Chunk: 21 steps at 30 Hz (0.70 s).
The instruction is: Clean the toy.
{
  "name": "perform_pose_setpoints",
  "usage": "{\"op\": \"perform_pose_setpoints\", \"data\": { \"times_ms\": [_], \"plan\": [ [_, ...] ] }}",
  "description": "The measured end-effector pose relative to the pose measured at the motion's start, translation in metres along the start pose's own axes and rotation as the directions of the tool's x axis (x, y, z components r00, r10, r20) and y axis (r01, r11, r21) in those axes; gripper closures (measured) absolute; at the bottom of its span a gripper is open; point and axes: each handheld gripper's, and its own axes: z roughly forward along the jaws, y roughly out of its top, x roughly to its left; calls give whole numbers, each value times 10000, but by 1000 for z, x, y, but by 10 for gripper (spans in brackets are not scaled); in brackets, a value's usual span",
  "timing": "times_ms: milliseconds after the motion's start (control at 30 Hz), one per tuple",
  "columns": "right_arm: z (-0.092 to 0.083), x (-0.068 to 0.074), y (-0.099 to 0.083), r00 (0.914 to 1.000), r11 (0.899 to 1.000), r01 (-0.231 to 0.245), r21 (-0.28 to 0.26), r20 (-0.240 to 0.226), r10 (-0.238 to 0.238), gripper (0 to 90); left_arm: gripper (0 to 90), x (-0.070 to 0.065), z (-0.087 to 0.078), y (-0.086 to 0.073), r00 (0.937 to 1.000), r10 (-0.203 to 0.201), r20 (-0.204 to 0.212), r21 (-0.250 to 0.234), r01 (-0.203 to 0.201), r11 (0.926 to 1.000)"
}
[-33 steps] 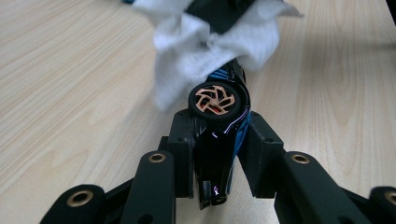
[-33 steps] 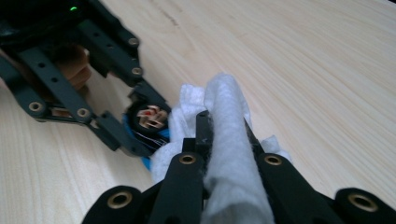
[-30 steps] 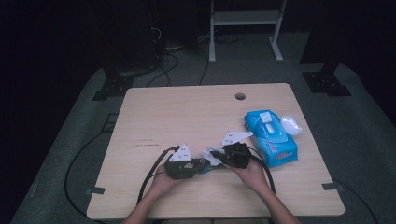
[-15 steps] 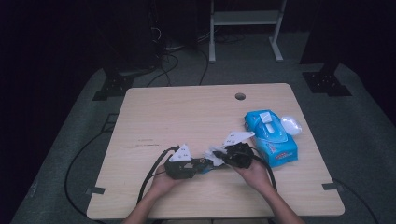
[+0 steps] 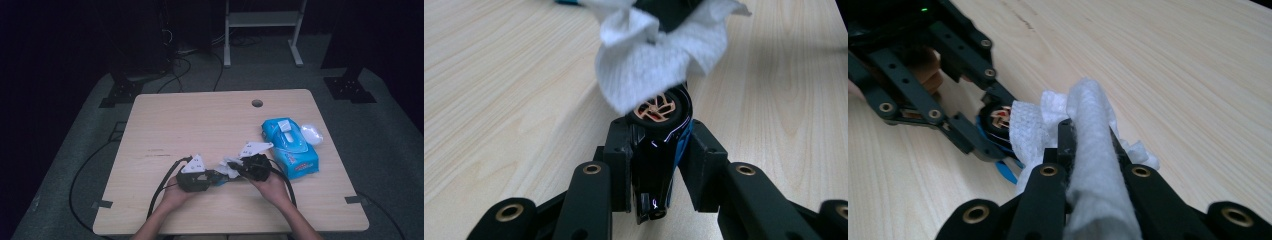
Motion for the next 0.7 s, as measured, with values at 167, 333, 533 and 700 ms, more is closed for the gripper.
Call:
{"op": "perform_pose_setpoints", "data": {
  "times_ms": [167,333,533,700],
  "plan": [
    [-5,-5,-2,9998,9999,26,132,173,-28,839,676,0,0,0,10000,0,18,8,0,10000],
    [-22,-20,-14,9979,9994,-315,147,574,306,839,676,0,0,0,10000,-14,11,7,14,10000],
    [-48,-43,-29,9863,9955,-932,176,1382,899,839,675,1,0,-1,10000,-2,56,27,2,10000],
    [-47,-41,-31,9870,9956,-876,324,1383,823,834,674,1,0,-1,10000,-10,49,38,10,10000]
  ]
}}
